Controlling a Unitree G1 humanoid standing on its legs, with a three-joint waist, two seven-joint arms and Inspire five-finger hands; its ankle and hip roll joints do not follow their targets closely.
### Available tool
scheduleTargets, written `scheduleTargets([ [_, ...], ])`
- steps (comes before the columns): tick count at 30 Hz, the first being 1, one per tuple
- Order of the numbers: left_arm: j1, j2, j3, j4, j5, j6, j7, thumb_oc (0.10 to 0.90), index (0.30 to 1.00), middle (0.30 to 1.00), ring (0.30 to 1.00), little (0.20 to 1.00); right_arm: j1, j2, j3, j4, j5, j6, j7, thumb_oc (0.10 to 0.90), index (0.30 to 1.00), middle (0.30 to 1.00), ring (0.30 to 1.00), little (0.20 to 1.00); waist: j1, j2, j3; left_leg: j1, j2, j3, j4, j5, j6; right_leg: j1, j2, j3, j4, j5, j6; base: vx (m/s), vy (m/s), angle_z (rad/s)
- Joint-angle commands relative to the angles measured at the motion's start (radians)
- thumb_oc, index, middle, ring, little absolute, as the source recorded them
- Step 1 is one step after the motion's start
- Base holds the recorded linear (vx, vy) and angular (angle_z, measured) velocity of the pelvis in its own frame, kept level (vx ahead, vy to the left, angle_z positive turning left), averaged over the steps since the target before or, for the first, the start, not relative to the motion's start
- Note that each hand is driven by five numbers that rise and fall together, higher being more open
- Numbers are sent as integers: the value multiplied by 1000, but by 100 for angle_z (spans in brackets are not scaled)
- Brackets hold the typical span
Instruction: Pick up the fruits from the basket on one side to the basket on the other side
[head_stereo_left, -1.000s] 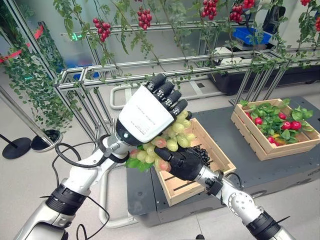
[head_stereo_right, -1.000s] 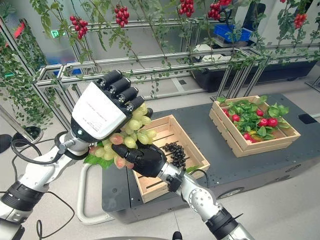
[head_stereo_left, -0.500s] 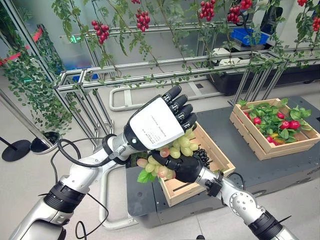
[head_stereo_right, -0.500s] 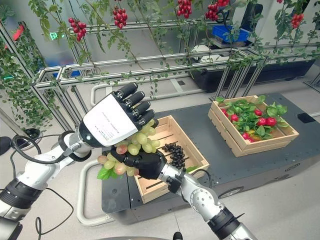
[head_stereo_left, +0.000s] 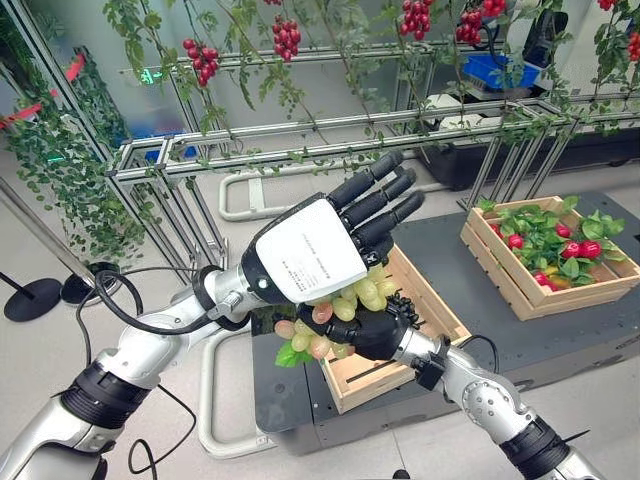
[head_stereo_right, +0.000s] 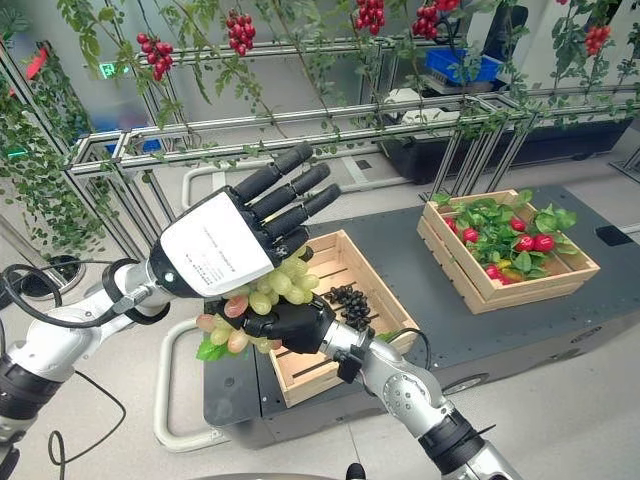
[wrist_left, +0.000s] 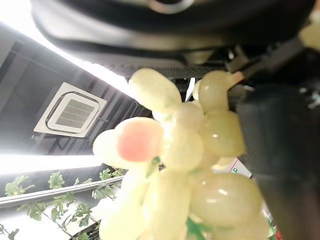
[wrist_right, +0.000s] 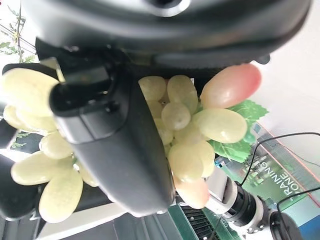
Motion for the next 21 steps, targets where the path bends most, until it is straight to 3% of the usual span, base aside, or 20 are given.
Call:
scheduleTargets([
  [1,0,179,298,126,-160,220,-48,800,900,900,900,900,64,-117,-333,20,30,-193,-83,400,300,300,300,300,-1,-29,-53,-11,-10,-6,8,-39,13,21,-43,-8,2,-18,28,0,0,0],
  [6,48,184,369,131,-221,315,-58,800,900,900,900,900,91,-106,-391,43,-9,-238,-142,400,300,300,300,300,-2,-29,-52,-12,-5,-2,8,-39,11,17,-41,-6,2,-19,29,1,-6,0],
  [13,85,147,409,152,-233,388,-116,800,900,900,900,900,91,-64,-450,40,-89,-313,-267,400,300,300,300,300,-9,-27,-51,-12,0,-3,8,-41,8,15,-36,1,2,-22,26,0,0,0],
  [21,125,129,435,182,-305,356,-106,800,900,900,900,900,100,-52,-529,35,-168,-398,-361,400,300,300,300,300,-14,-26,-52,-12,2,1,8,-46,7,12,-38,3,2,-24,28,0,0,0],
])
